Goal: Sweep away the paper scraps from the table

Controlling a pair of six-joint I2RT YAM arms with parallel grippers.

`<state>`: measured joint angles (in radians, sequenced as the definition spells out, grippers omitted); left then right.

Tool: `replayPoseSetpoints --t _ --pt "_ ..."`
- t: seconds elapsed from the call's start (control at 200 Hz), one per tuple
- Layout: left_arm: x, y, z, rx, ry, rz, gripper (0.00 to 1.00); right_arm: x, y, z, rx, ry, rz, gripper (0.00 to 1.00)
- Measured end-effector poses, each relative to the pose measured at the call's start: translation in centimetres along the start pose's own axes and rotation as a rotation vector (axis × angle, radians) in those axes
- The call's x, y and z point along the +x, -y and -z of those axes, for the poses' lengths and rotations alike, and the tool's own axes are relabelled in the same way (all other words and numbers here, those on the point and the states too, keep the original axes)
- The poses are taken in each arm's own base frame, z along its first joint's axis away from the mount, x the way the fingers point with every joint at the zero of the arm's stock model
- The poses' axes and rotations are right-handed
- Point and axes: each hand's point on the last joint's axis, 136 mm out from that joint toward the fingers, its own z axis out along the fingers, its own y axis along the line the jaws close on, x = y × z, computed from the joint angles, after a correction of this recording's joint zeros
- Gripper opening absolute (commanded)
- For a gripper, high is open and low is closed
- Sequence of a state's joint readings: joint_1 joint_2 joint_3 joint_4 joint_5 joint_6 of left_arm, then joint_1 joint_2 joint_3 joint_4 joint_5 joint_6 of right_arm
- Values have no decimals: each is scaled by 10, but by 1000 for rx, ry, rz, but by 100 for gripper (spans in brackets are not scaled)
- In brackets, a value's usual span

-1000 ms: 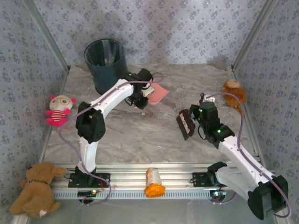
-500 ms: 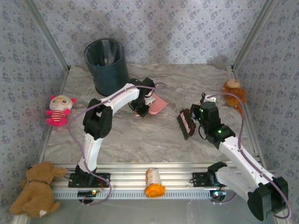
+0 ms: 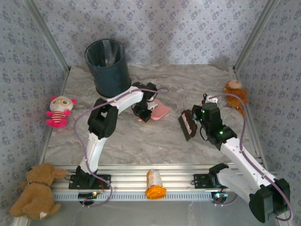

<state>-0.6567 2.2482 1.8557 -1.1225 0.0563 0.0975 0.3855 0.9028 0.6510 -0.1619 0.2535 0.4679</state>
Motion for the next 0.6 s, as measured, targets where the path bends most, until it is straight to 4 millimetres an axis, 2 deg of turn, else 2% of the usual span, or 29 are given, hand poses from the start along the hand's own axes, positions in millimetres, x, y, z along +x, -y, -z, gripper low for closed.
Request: replayPoseSetpoints --t 0.18,0.6 --pt "1 0 -1 -1 -2 0 23 0 0 0 0 0 0 0" --pt "9 -6 -8 -32 -35 -7 43 0 1 0 3 0 -2 0"
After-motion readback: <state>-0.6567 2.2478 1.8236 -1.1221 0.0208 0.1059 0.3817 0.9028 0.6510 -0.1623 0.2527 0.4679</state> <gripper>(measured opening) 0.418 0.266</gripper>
